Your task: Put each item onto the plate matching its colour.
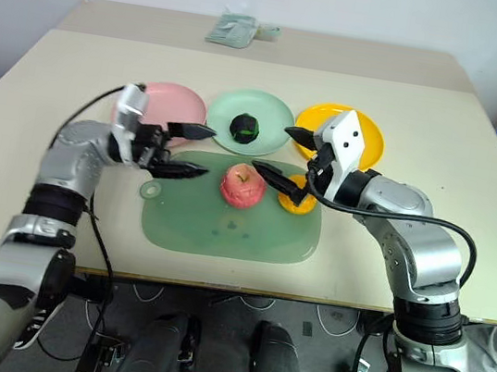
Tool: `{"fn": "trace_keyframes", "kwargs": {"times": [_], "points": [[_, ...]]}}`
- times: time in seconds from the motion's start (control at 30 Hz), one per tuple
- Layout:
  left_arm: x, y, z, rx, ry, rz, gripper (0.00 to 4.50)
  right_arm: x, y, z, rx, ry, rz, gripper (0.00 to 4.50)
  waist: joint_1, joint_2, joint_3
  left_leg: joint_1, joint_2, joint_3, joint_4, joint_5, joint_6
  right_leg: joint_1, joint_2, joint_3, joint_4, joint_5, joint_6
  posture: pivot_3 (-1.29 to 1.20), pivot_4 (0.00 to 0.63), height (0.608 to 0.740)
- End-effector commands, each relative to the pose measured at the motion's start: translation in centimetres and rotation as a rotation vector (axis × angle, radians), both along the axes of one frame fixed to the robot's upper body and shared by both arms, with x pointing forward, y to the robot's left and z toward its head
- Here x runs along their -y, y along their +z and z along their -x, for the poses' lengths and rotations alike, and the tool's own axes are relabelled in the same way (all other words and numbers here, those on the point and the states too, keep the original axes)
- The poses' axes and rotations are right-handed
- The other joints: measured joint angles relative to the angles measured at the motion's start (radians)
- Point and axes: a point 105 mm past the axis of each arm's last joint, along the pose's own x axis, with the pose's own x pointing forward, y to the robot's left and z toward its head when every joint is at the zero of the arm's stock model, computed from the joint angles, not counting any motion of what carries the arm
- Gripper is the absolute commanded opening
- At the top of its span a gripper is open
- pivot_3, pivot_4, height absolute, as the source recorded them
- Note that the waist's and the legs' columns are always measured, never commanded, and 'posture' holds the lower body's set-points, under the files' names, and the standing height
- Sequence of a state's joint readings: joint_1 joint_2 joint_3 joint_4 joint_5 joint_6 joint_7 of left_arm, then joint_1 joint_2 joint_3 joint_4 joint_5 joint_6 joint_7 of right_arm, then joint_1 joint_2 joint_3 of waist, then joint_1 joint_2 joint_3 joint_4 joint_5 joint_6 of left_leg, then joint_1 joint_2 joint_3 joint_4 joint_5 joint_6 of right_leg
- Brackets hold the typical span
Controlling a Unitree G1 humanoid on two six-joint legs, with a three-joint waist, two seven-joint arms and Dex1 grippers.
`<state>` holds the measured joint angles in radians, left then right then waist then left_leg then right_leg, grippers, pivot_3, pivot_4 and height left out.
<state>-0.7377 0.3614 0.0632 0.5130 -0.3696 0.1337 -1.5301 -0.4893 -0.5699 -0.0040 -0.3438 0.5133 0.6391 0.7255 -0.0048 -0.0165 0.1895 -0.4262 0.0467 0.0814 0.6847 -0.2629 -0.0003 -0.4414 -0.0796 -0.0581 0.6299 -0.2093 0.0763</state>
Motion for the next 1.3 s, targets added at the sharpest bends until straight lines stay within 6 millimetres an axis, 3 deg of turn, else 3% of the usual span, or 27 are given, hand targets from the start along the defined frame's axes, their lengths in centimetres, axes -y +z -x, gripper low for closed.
{"fn": "trace_keyframes", "kwargs": {"times": [0.03, 0.23, 0.5, 0.63, 0.77, 0.9, 1.03, 1.13, 1.3], "points": [[1.5, -0.8, -0.2, 0.116, 0.035, -0.082, 4.44, 0.6, 1.1, 0.4, 0.063, -0.005, 0.021, 4.5, -0.001, 0.0, 0.0, 0.0, 0.0, 0.0, 0.0, 0.0, 0.0, 0.0, 0.0, 0.0, 0.0, 0.0, 0.0, 0.0, 0.15, 0.74], [3.4, -2.4, -0.8, 0.135, 0.069, -0.109, 4.44, 1.0, 1.3, 0.7, 0.069, -0.026, 0.016, 4.5, -0.004, 0.0, 0.0, 0.0, 0.0, 0.0, 0.0, 0.0, 0.0, 0.0, 0.0, 0.0, 0.0, 0.0, 0.0, 0.0, 0.15, 0.74], [4.0, -4.3, -1.4, 0.143, 0.098, -0.149, 4.44, 1.7, 1.3, 0.9, 0.079, -0.061, 0.021, 4.5, -0.003, 0.0, 0.0, 0.0, 0.0, 0.0, 0.0, 0.0, 0.0, 0.0, 0.0, 0.0, 0.0, 0.0, 0.0, 0.0, 0.15, 0.74], [3.8, -4.3, -1.9, 0.155, 0.133, -0.147, 3.29, 1.8, 1.5, 0.9, 0.08, -0.062, 0.015, 4.5, -0.002, 0.0, 0.0, 0.0, 0.0, 0.0, 0.0, 0.0, 0.0, 0.0, 0.0, 0.0, 0.0, 0.0, 0.0, 0.0, 0.15, 0.74], [2.8, -2.4, -2.4, 0.147, 0.178, -0.051, 3.29, 1.9, 1.7, 0.7, 0.085, -0.068, 0.01, 4.5, -0.003, 0.0, 0.0, 0.0, 0.0, 0.0, 0.0, 0.0, 0.0, 0.0, 0.0, 0.0, 0.0, 0.0, 0.0, 0.0, 0.15, 0.74], [-1.7, 1.0, -3.8, 0.116, 0.351, 0.096, 3.29, 2.4, 2.0, 0.5, 0.081, -0.079, -0.018, 4.5, -0.009, 0.0, 0.0, 0.0, 0.001, 0.0, 0.0, 0.0, 0.0, -0.001, 0.0, 0.0, 0.0, 0.0, 0.0, 0.0, 0.15, 0.74], [-7.3, 3.6, -6.0, 0.147, 0.662, 0.218, 3.29, 1.8, 2.1, 0.9, 0.078, -0.032, -0.032, 4.5, -0.007, 0.0, 0.0, 0.001, 0.001, -0.002, -0.001, 0.0, 0.0, -0.001, 0.001, 0.0, 0.001, 0.0, 0.0, 0.0, 0.15, 0.74], [-11.3, 3.1, -7.9, 0.174, 0.954, 0.149, 3.29, 1.2, 2.2, 0.8, 0.086, -0.01, -0.029, 4.5, -0.002, 0.0, 0.0, 0.0, 0.001, -0.002, -0.001, 0.0, 0.0, 0.0, 0.0, 0.0, 0.0, 0.0, 0.0, 0.0, 0.15, 0.74], [-13.5, 1.4, -8.8, 0.163, 1.132, 0.089, 3.29, 0.8, 2.9, 0.7, 0.108, 0.028, -0.05, 4.5, 0.006, 0.0, 0.0, 0.0, 0.0, 0.001, 0.0, 0.0, 0.0, 0.0, -0.001, 0.0, -0.001, 0.0, 0.0, 0.0, 0.15, 0.74]]}}
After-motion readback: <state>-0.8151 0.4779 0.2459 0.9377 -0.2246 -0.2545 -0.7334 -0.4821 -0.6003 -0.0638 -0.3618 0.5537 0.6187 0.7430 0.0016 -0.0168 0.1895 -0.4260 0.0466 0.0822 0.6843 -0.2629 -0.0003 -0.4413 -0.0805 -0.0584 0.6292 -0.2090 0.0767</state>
